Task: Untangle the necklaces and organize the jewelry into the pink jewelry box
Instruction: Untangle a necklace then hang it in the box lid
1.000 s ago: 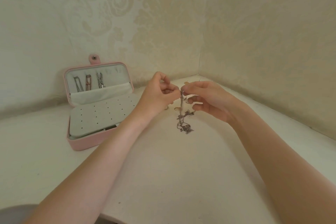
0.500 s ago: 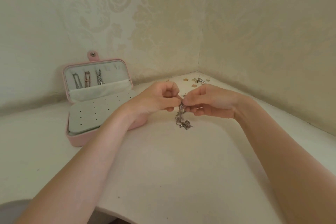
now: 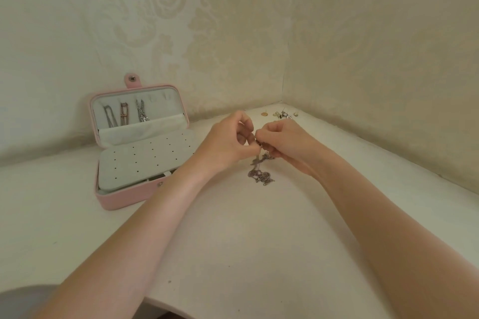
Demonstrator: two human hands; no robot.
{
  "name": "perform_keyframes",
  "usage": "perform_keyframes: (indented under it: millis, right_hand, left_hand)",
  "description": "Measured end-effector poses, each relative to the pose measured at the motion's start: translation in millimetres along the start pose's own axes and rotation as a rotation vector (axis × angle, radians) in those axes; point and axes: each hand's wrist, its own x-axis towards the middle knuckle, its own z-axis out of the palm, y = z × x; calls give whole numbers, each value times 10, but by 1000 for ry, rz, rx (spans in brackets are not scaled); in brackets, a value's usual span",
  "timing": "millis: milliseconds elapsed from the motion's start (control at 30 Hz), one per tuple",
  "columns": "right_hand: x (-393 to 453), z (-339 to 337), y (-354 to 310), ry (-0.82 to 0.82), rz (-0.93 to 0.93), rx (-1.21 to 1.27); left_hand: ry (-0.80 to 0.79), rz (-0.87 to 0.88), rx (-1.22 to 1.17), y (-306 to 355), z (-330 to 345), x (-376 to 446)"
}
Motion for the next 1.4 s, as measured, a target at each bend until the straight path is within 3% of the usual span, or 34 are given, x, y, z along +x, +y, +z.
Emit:
perform_keyframes:
  millis: [133,333,533,667,800,1100,1400]
  right_hand:
    - [5,64,-9,84,-105,-153]
    - [-7,132,-35,147,-139,106]
    - [27,137,3,189,-116,181]
    - [-2,81,-24,162,-112,184]
    - [-26,82,-70,11,-93,284]
    - [-27,-27,-21,-243,41,435]
    - [-8,86,-71,-128,117,657]
  left_hand:
    - [18,-2,76,5,8,-4]
    - [244,109,129,123,30,-42]
    - [236,237,316,124,85,-63]
    - [228,52,4,124,92,-25]
    - [245,-11,-237,138,29,-8]
    - [102,7,-234,154,-41,-34]
    - [267,-173,-535,169,34,-18]
